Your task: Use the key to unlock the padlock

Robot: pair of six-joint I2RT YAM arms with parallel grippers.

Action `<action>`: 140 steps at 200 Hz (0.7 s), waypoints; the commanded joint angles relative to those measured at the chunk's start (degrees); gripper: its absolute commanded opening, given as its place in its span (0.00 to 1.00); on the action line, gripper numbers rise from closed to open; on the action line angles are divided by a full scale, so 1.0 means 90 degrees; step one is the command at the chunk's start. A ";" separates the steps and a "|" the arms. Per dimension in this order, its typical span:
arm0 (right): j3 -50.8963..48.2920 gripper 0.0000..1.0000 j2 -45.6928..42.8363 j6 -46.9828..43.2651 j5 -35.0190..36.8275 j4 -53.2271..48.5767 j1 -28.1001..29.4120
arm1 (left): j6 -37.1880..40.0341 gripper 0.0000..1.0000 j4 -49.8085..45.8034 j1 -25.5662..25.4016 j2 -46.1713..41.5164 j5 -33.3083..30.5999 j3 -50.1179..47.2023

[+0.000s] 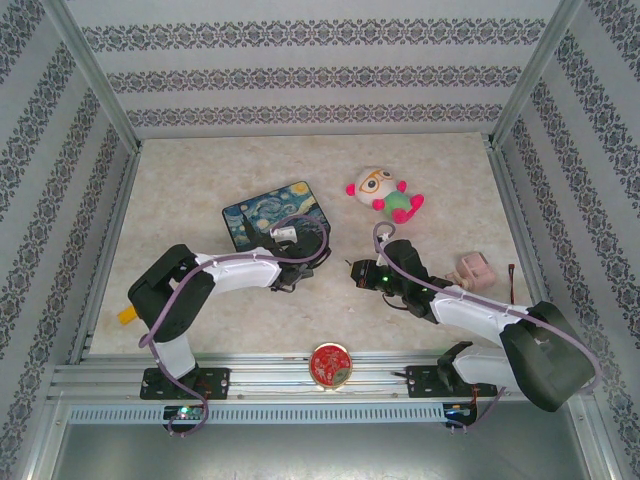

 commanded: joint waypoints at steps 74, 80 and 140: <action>0.0030 0.00 -0.0033 -0.0002 0.0098 0.0060 -0.0087 | -0.0008 0.38 -0.0297 -0.0141 0.0216 0.0008 0.0032; 0.0032 0.00 -0.0024 -0.0005 0.0093 0.0058 -0.0087 | -0.0011 0.37 -0.0283 -0.0142 0.0230 0.0020 0.0033; 0.0003 0.00 0.0020 -0.0037 0.0055 0.0119 -0.0077 | 0.0023 0.30 0.0148 -0.0146 0.0143 0.0344 -0.0064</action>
